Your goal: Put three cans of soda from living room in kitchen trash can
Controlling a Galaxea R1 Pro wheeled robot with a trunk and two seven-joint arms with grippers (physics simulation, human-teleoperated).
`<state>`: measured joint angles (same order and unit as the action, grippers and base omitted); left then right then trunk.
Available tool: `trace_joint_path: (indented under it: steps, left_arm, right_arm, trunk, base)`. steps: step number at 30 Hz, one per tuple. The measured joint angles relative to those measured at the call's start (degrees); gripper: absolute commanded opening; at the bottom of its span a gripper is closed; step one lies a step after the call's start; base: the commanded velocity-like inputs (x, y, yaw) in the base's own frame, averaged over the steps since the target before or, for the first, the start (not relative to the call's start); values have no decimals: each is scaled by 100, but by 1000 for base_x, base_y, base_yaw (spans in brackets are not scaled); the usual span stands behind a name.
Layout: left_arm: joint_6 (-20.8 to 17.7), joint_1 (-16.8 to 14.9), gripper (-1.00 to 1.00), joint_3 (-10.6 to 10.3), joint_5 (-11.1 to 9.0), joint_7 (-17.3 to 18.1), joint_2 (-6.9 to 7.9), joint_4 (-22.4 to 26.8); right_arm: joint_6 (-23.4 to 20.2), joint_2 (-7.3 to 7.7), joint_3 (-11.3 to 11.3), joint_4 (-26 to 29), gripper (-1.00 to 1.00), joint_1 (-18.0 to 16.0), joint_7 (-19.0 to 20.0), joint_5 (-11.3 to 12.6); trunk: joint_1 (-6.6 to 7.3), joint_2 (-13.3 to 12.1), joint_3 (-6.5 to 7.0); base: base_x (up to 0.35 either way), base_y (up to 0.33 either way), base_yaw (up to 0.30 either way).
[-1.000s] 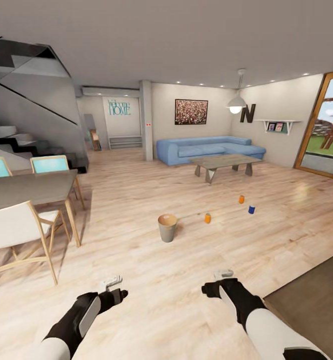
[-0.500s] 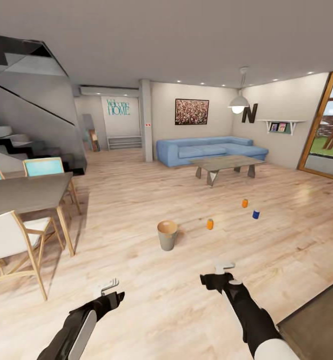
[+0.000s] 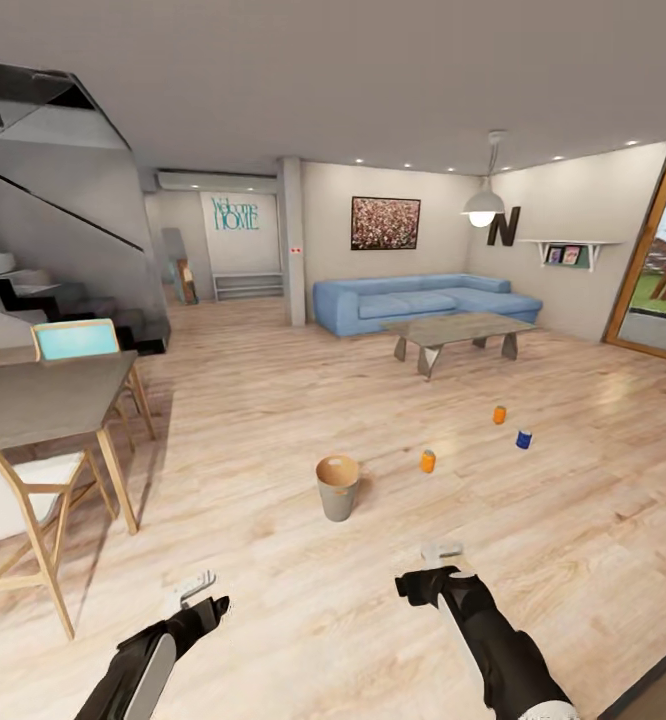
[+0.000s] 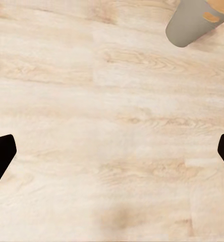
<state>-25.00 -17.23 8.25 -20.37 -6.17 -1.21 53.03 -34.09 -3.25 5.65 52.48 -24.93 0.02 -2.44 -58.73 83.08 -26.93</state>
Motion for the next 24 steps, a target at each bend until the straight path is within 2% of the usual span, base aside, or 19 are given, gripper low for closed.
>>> trace_joint_path:
  steps: [3, 12, 14, 17, 20, 21, 24]
  left_arm:
    - [13, 0, 100, 231, -3, 17, -1, -58]
    - [27, -1, 100, 301, -10, 28, -2, -228]
    - [34, -9, 100, 295, -10, 28, -2, -322]
    - [54, -14, 100, 289, -8, 30, -2, -367]
    - [138, -16, 100, 265, -6, 29, -6, -382]
    - [156, -16, 100, 258, -3, 29, -7, -384]
    - [206, -15, 100, 231, 13, 35, -9, -383]
  right_arm:
    - [-48, -2, -19, -186, 100, -117, -8, 37]
    - [21, 15, 16, -251, 100, -151, 27, 41]
    - [399, 8, 31, -255, 100, -152, 11, 13]
    - [727, 4, 13, -282, 100, -153, -6, 7]
    - [845, 2, 8, -307, 100, -153, -9, 7]
    - [848, 0, 8, -311, 100, -153, -10, 7]
    - [415, -11, -3, -414, 100, -190, -11, 23]
  trunk:
    - [0, 0, 0]
    - [0, 0, 0]
    - [0, 0, 0]
    - [0, 0, 0]
    - [0, 0, 0]
    - [0, 0, 0]
    - [0, 0, 0]
  base:
    - [320, 155, 0]
    - [313, 169, 0]
    - [312, 170, 0]
    - [313, 164, 0]
    - [321, 142, 0]
    - [333, 111, 0]
    - [337, 92, 0]
